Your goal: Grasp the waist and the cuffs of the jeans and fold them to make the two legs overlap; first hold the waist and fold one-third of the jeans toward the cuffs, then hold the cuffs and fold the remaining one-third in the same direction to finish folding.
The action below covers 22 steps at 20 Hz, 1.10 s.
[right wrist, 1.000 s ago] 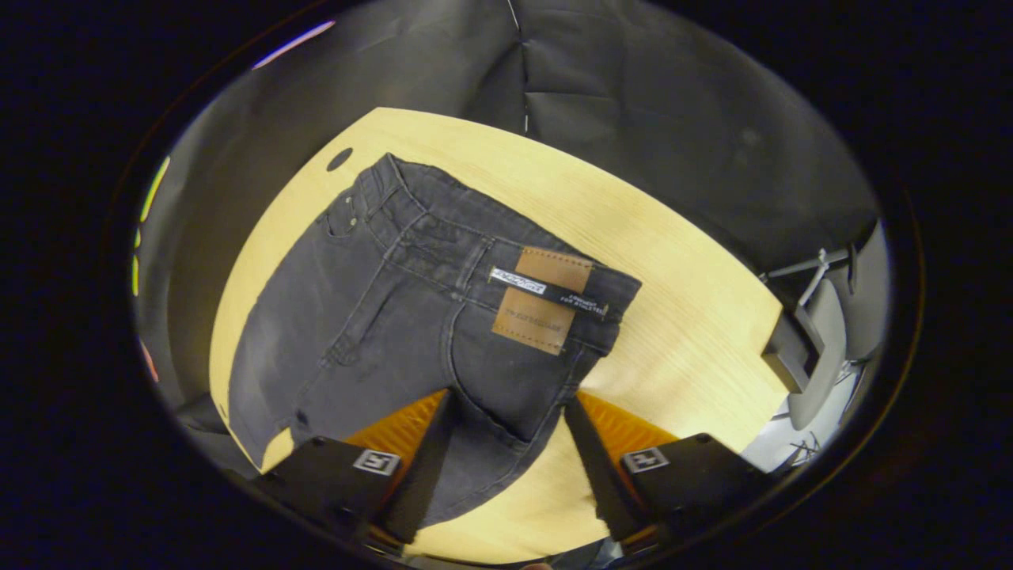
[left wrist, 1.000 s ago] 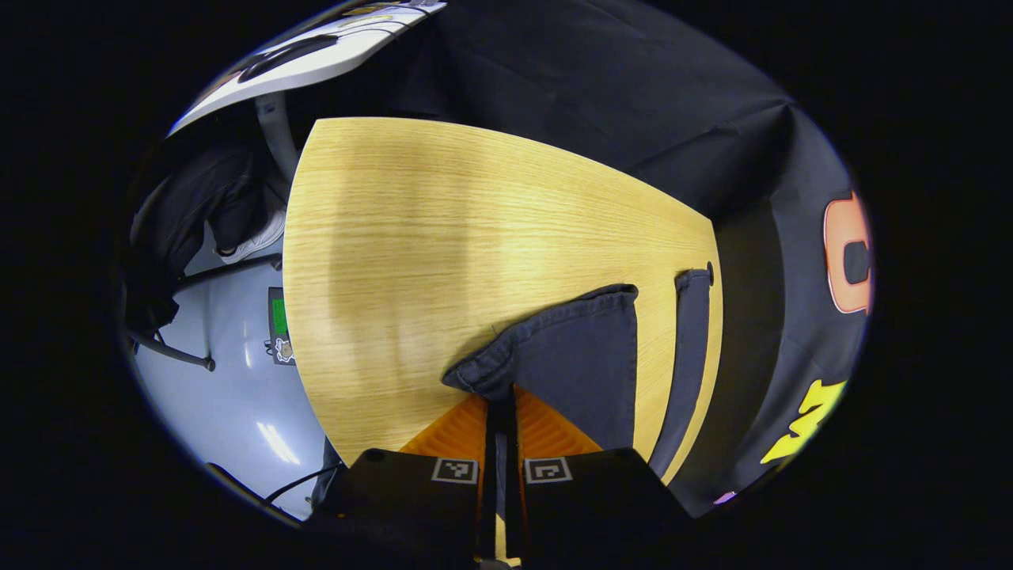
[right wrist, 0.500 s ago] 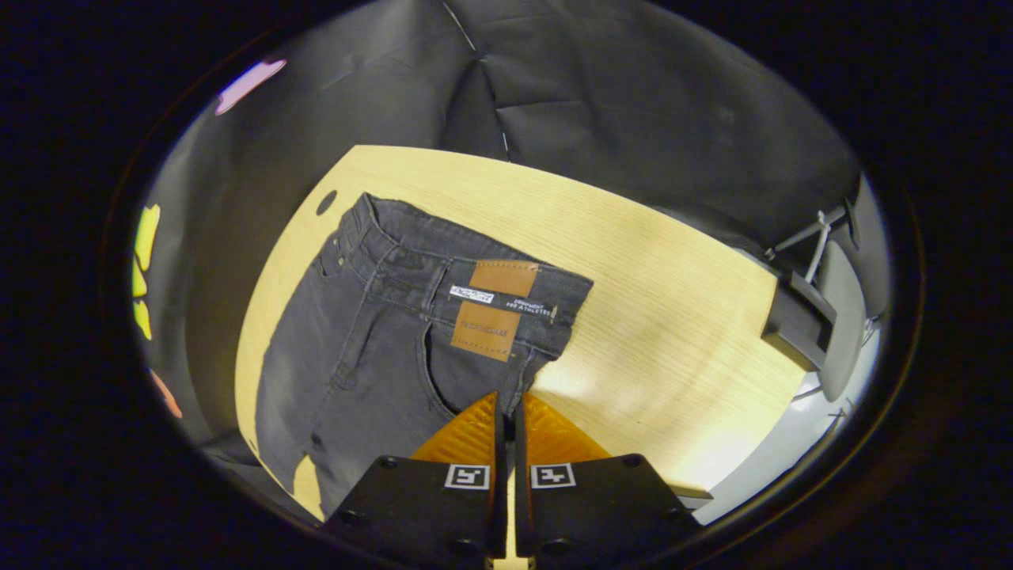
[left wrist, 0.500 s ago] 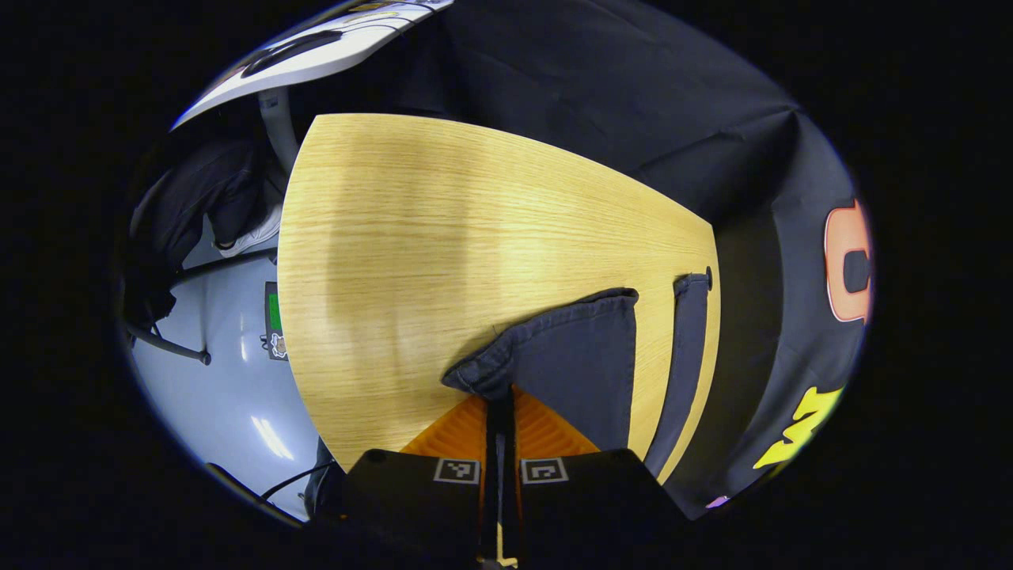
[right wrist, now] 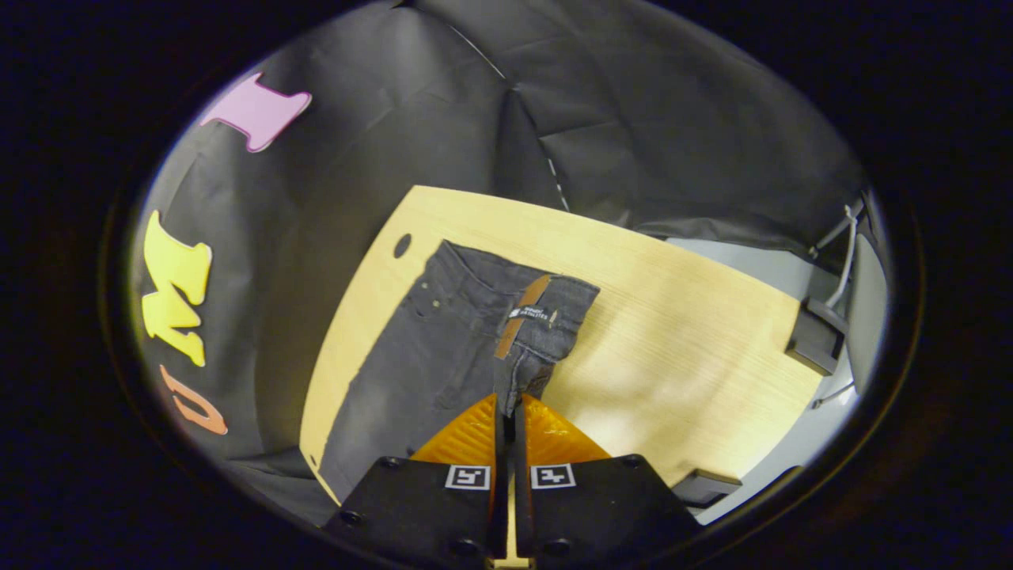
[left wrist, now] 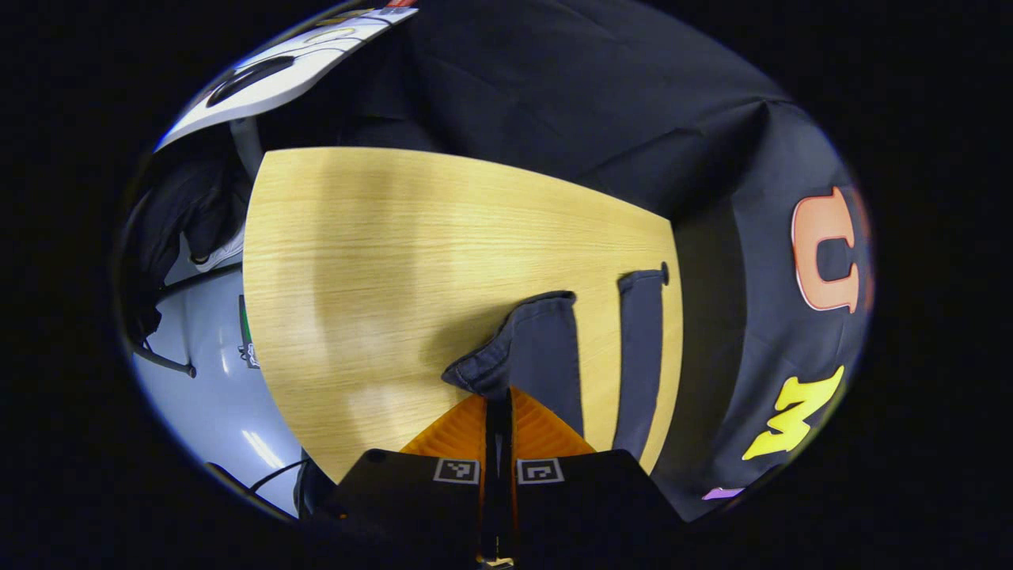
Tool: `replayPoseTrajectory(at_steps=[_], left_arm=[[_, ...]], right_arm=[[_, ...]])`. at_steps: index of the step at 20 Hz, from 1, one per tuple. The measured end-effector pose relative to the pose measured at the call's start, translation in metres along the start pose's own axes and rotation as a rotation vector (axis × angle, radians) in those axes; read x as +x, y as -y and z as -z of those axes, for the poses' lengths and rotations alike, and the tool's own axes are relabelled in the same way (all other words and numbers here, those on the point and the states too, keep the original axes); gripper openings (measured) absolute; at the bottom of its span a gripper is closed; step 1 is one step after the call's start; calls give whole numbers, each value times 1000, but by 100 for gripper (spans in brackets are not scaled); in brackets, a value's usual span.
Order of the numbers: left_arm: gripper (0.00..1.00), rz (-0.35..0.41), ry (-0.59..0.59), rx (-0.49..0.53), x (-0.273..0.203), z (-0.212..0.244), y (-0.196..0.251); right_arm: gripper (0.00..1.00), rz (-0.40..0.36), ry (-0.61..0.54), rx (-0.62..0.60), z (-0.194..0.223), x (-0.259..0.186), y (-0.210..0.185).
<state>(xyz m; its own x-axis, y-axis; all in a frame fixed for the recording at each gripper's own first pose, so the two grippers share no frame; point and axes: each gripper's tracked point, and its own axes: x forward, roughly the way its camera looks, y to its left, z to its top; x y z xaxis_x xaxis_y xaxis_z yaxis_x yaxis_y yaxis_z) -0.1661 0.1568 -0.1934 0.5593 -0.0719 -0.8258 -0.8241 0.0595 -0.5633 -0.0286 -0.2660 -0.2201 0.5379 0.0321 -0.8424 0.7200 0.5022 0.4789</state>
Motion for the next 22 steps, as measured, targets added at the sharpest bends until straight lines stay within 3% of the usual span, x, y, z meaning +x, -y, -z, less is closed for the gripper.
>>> replayPoseTrajectory(at_steps=[1, 2, 3, 8, 12, 13, 15, 18, 19, 22], left_arm=[[3, 26, 2, -1, -4, -3, 13], [3, 44, 4, 2, -5, -7, 25], [3, 64, 4, 3, -7, -11, 37], [3, 118, -18, -40, 5, -28, 93], [4, 113, -13, 18, 34, -38, 135], [4, 115, -8, 42, 43, -39, 147], [4, 121, 1, 57, 60, -45, 173], [4, 103, 11, 98, 100, -51, 206], [4, 95, 12, 109, 115, -52, 217], [4, 75, 16, 123, 153, -55, 236]], right_arm=[[1, -23, 7, -7, -5, -3, -10], [5, -47, 17, -10, -11, -6, -20], [1, -66, 24, -11, -16, -8, -29], [5, -145, 41, 23, -36, -2, -70], [0, -172, 51, 50, -45, 19, -94], [5, -184, 58, 60, -48, 23, -101], [0, -195, 79, 56, -57, 33, -116], [4, -213, 109, 61, -70, 59, -142], [0, -209, 116, 62, -73, 72, -148], [4, -194, 119, 75, -78, 107, -159]])
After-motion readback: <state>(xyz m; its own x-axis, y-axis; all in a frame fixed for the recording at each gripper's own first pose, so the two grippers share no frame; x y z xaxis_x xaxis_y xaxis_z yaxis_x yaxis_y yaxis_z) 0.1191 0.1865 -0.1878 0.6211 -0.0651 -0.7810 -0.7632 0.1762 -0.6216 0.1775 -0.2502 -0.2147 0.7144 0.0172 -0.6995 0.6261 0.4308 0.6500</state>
